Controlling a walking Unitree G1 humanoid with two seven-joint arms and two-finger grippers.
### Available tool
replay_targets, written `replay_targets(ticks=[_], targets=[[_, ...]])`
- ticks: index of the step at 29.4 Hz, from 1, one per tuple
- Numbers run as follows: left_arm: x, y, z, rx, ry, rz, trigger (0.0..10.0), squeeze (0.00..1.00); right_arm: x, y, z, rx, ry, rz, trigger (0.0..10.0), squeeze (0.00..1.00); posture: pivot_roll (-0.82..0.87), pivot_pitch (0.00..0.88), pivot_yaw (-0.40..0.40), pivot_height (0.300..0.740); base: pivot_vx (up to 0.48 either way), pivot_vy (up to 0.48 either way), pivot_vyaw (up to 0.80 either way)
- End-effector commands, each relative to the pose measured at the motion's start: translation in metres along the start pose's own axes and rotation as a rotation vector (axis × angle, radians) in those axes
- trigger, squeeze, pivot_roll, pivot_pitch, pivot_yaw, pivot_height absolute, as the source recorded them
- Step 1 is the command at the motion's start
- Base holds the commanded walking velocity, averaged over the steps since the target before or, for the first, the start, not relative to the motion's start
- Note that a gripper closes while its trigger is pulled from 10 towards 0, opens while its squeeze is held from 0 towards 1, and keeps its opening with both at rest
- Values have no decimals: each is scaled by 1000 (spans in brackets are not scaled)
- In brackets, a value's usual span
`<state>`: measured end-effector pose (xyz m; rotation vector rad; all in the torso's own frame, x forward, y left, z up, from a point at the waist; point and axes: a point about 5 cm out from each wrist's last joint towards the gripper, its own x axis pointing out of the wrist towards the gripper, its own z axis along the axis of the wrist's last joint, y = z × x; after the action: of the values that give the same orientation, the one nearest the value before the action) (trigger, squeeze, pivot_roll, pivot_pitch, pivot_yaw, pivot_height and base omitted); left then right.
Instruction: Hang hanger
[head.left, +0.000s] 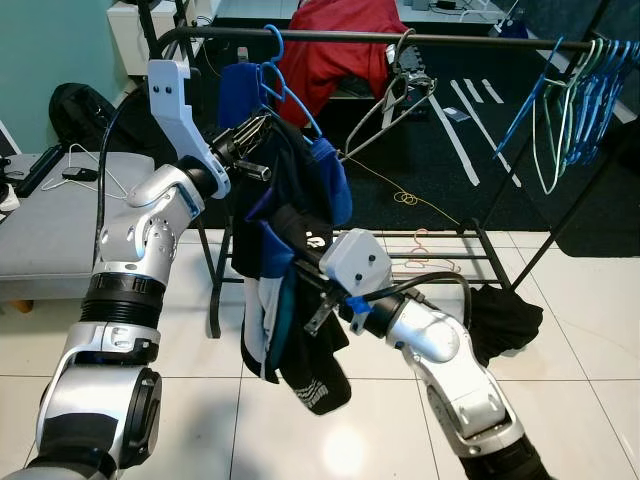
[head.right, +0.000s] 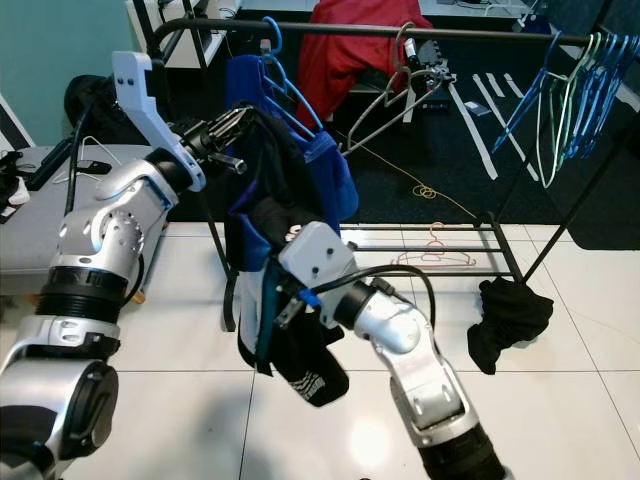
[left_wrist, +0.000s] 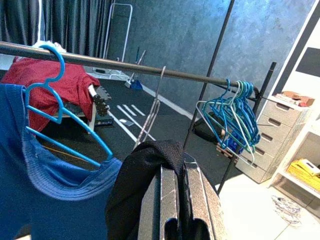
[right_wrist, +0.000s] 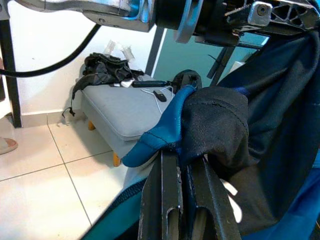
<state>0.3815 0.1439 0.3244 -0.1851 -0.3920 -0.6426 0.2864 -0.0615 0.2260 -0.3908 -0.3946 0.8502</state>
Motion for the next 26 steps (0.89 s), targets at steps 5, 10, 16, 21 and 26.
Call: replay_targets(ticks=[5, 10, 16, 21, 26], targets=[[1, -6, 13, -105, -106, -53, 0, 0, -2, 13, 0, 66, -17, 62, 10000, 0, -45, 208, -16, 740, 0, 0, 0], [3, -11, 31, -218, -214, -117, 0, 0, -2, 20, 4, 153, -35, 105, 10000, 1000, -46, 213, -14, 740, 0, 0, 0], [-1, -17, 56, -370, -368, -269, 0, 0, -17, 33, 0, 216, -38, 214, 10000, 0, -49, 219, -9, 740, 0, 0, 0], [-5, -9, 62, -461, -444, -309, 0, 0, -48, 9, -11, 187, -51, 18, 10000, 0, -58, 225, -5, 740, 0, 0, 0], [-6, -9, 59, -477, -437, -336, 0, 0, -67, -11, -22, 177, -47, -159, 10000, 0, -57, 228, -5, 740, 0, 0, 0]])
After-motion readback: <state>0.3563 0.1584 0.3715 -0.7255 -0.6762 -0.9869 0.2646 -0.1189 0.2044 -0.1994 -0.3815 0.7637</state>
